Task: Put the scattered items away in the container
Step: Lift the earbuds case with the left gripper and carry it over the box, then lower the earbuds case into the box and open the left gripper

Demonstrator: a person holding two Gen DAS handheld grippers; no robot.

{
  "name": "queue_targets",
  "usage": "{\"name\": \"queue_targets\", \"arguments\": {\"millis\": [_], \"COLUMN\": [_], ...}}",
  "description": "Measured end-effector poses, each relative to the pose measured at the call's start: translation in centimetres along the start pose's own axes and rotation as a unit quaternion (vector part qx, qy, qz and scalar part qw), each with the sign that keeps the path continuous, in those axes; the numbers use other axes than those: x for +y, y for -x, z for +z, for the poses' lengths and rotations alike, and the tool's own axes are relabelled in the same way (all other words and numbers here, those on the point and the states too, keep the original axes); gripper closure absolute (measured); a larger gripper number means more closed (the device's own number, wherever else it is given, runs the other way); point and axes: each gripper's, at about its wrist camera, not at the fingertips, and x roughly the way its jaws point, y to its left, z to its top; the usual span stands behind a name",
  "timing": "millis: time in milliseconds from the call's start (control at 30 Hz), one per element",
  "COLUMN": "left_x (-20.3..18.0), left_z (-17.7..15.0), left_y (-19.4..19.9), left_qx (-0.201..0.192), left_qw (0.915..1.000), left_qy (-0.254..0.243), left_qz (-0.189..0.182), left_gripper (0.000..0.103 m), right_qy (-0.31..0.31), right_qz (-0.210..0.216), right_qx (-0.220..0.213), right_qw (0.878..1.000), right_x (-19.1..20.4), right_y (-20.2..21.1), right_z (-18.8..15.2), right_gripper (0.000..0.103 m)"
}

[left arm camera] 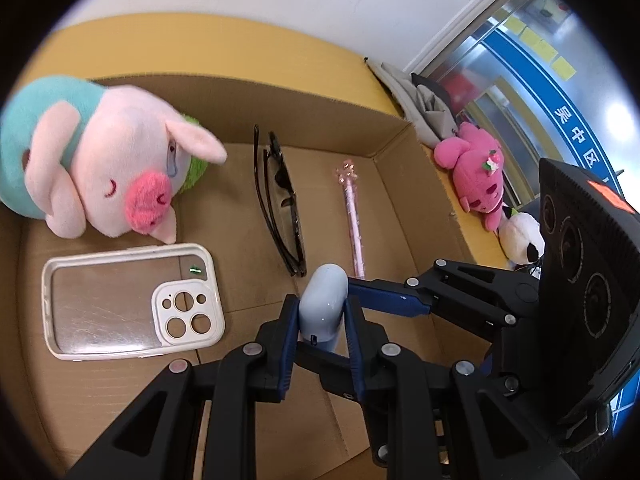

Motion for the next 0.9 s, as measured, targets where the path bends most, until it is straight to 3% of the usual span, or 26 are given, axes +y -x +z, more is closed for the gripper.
{"name": "queue_targets", "arguments": {"millis": [433,667,767,900], "left_x": [1.3,2.6,3.3,3.4], "left_z": [0.5,0.7,0.6,0.4], "left_y": [-4.6,-5.0,-4.9,-5.0], "left_qx": [0.045,0.045,0.04,0.038], "left_qw": [0.9987,0.9981,0.9978,0.9974], "left_qy": [0.021,0.042,0.052,0.055], "left_qz": [0.012,0.001,0.0,0.025], "left_gripper": [0.081,0.081,0.078,0.071], "right_qy": [-0.011,-0.015,-0.013,0.001], "right_qz": [0.003,0.007,0.006,-0.006], "right_qx": [0.044,0.041,0.041,0.042], "right_qw": [0.999,0.999,0.999,0.999], "right_x": [-2.3,-2.7,-2.5,-2.1], "right_y": [-3.7,-4.3,-4.4,-4.4], "right_z": [-0.5,-0.5,-0.6,-0.8], "right_gripper": [0.056,0.056,0.056,0.056]}}
